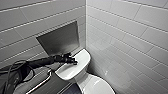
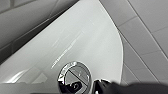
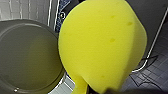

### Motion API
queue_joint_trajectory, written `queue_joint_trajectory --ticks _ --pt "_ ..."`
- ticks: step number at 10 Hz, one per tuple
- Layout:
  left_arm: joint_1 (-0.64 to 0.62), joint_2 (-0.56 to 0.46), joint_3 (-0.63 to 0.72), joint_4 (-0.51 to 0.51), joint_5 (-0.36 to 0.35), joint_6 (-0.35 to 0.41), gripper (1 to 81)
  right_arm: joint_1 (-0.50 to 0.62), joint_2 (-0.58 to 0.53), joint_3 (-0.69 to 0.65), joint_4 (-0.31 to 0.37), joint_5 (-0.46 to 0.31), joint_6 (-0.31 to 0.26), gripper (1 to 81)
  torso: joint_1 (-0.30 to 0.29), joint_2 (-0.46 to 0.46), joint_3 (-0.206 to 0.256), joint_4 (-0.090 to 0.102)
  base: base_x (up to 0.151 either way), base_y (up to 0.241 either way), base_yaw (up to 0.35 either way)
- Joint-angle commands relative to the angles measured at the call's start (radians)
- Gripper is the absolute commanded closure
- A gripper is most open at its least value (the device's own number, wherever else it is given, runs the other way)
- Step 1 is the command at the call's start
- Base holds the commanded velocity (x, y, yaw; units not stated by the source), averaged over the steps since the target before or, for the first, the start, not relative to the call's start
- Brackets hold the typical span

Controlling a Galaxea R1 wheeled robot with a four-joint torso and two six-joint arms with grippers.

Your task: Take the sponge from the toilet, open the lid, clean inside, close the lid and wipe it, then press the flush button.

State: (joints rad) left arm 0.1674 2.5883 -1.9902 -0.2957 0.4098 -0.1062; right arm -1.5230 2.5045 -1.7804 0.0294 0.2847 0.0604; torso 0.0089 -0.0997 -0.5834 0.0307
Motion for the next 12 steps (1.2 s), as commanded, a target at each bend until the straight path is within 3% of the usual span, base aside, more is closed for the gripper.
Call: queue_joint_trajectory --ticks 1,4,8,12 --pt "-0.167 -0.140 -0.131 0.053 -0.026 -0.027 81.1 -0.009 -0.017 0.021 -0.002 -0.081 -0.004 81.1 0.000 0.000 0.000 0.000 0.000 0.000 0.000" --pt "-0.167 -0.125 -0.118 0.038 -0.022 -0.027 81.1 -0.009 -0.011 0.018 -0.002 -0.081 -0.005 81.1 0.000 0.000 0.000 0.000 0.000 0.000 0.000" --pt "-0.153 -0.143 0.105 -0.019 -0.009 -0.033 81.1 -0.004 0.015 -0.005 -0.003 -0.081 -0.005 81.1 0.000 0.000 0.000 0.000 0.000 0.000 0.000" --pt "-0.190 -0.138 0.186 -0.028 -0.005 -0.035 81.1 0.002 0.021 -0.005 -0.005 -0.084 -0.005 81.1 0.000 0.000 0.000 0.000 0.000 0.000 0.000"
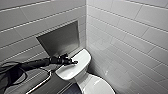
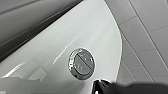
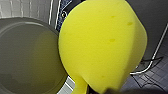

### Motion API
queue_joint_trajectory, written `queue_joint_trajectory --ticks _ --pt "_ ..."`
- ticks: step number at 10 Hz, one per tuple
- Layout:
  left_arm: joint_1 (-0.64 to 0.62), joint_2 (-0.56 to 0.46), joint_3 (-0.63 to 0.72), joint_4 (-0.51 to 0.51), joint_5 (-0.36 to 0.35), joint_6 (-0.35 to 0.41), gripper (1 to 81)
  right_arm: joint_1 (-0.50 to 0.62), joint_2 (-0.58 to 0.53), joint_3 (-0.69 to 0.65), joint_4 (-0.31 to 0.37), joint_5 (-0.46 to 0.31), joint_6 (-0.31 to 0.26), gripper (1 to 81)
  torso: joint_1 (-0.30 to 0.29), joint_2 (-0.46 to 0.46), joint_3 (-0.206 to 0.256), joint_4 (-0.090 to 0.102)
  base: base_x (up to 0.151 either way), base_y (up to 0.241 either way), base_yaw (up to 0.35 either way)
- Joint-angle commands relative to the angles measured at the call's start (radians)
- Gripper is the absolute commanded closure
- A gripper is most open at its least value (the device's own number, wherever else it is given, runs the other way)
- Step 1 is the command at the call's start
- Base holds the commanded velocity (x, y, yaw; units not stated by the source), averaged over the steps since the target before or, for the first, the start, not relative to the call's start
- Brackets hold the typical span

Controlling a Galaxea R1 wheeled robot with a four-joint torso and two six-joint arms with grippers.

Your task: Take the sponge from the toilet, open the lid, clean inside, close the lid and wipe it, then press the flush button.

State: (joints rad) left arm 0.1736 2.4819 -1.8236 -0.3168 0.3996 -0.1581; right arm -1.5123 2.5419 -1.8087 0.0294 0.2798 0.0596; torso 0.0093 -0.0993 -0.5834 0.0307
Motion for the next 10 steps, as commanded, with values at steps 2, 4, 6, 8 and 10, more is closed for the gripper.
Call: queue_joint_trajectory --ticks 2,4,6,8,10 --pt "-0.222 0.005 0.018 -0.008 0.028 0.002 81.1 -0.007 -0.015 0.023 -0.003 -0.079 -0.004 81.1 0.000 0.000 0.000 0.000 0.000 0.000 0.000" --pt "-0.233 0.057 -0.035 0.002 0.042 -0.011 81.1 -0.007 -0.013 0.023 -0.003 -0.079 -0.004 81.1 0.000 0.000 0.000 0.000 0.000 0.000 0.000" --pt "-0.236 0.105 -0.106 0.007 0.067 -0.009 81.1 -0.007 -0.015 0.023 -0.003 -0.076 -0.004 81.1 0.000 0.000 0.000 0.000 0.000 0.000 0.000" --pt "-0.234 0.123 -0.163 0.012 0.068 -0.011 81.1 -0.007 -0.013 0.023 -0.003 -0.076 -0.004 81.1 0.001 0.000 0.000 0.000 0.000 0.000 0.000" --pt "-0.230 0.115 -0.223 0.012 0.067 -0.009 81.1 -0.009 -0.012 0.023 -0.003 -0.076 -0.004 81.1 0.001 0.000 0.000 0.000 0.000 0.000 0.000"
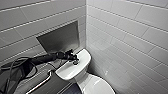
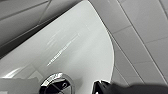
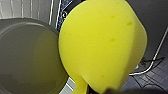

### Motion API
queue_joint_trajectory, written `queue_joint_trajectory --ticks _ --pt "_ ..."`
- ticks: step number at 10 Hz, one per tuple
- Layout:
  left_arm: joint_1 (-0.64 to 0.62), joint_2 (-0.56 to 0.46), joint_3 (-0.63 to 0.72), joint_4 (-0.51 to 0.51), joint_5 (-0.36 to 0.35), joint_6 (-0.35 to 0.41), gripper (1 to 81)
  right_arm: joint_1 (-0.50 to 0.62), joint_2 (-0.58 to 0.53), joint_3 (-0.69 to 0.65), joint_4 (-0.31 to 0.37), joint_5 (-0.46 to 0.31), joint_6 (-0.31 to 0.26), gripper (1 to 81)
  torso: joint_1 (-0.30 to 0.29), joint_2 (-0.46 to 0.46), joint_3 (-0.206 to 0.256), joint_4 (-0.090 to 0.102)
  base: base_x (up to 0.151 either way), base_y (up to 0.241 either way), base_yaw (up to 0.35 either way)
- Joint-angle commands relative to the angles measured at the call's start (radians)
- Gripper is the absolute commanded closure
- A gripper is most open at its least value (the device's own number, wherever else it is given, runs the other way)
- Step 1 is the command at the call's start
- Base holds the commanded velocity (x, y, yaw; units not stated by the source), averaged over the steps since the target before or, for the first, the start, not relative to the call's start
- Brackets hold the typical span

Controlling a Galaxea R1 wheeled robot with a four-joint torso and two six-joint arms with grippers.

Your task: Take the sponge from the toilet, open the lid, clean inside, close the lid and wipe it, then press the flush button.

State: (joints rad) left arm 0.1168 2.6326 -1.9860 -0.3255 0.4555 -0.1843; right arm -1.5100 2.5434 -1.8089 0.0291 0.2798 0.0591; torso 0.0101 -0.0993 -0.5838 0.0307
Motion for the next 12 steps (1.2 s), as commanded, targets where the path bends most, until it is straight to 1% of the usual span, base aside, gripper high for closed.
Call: queue_joint_trajectory --ticks 1,4,10,12 --pt "-0.168 -0.038 -0.080 0.028 0.011 0.017 81.1 -0.013 -0.012 0.024 -0.003 -0.079 -0.004 81.1 0.000 0.000 0.000 0.000 0.000 0.000 0.000" --pt "-0.134 -0.037 -0.137 0.068 0.006 0.017 81.1 -0.014 -0.009 0.022 -0.003 -0.076 -0.004 81.1 0.000 0.000 0.000 0.000 0.000 0.000 0.000" --pt "-0.082 -0.046 -0.192 0.085 -0.005 0.019 81.1 -0.020 0.013 -0.003 -0.005 -0.079 -0.004 81.1 0.000 0.000 0.000 0.000 0.000 0.000 0.000" --pt "-0.056 -0.052 -0.211 0.094 -0.029 0.020 81.1 -0.020 0.030 -0.016 -0.008 -0.089 -0.004 81.1 0.000 0.000 0.000 0.000 0.000 0.000 0.000"
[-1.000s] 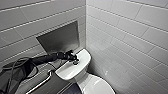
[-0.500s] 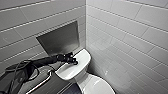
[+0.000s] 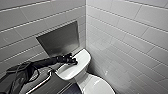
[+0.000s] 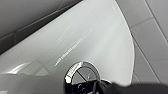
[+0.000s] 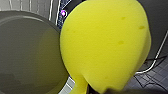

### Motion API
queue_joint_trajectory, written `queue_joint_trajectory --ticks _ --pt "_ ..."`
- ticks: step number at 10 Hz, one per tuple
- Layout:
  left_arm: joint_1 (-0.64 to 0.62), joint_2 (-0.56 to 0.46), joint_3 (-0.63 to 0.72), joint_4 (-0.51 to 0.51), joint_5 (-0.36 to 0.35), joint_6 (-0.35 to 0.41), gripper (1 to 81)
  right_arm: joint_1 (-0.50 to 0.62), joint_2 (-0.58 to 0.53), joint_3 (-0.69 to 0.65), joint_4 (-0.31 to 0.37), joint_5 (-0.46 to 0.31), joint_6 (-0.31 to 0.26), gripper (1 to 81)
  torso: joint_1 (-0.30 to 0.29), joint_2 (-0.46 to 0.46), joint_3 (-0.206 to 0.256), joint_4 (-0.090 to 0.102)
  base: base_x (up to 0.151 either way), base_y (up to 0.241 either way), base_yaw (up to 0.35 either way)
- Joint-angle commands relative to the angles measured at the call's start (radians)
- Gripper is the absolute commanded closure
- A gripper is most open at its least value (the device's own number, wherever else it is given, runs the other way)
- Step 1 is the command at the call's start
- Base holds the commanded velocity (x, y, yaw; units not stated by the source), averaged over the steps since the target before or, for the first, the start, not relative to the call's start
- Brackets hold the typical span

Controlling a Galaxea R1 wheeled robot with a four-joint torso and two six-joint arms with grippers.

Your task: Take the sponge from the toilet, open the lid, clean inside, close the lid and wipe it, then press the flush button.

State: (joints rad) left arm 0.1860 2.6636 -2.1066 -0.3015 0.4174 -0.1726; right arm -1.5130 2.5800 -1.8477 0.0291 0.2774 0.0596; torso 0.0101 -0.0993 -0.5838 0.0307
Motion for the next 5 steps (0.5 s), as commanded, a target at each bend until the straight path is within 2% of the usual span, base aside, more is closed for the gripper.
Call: queue_joint_trajectory --ticks 1,5 --pt "-0.113 -0.086 -0.090 0.077 0.009 0.008 81.1 -0.017 0.001 0.016 -0.008 -0.090 -0.004 81.1 0.000 0.000 0.000 0.000 0.000 0.000 0.000" --pt "-0.082 -0.108 -0.066 0.078 -0.003 0.007 81.1 -0.014 0.027 -0.013 -0.011 -0.095 -0.004 81.1 0.000 0.000 0.000 0.000 0.000 0.000 0.000"
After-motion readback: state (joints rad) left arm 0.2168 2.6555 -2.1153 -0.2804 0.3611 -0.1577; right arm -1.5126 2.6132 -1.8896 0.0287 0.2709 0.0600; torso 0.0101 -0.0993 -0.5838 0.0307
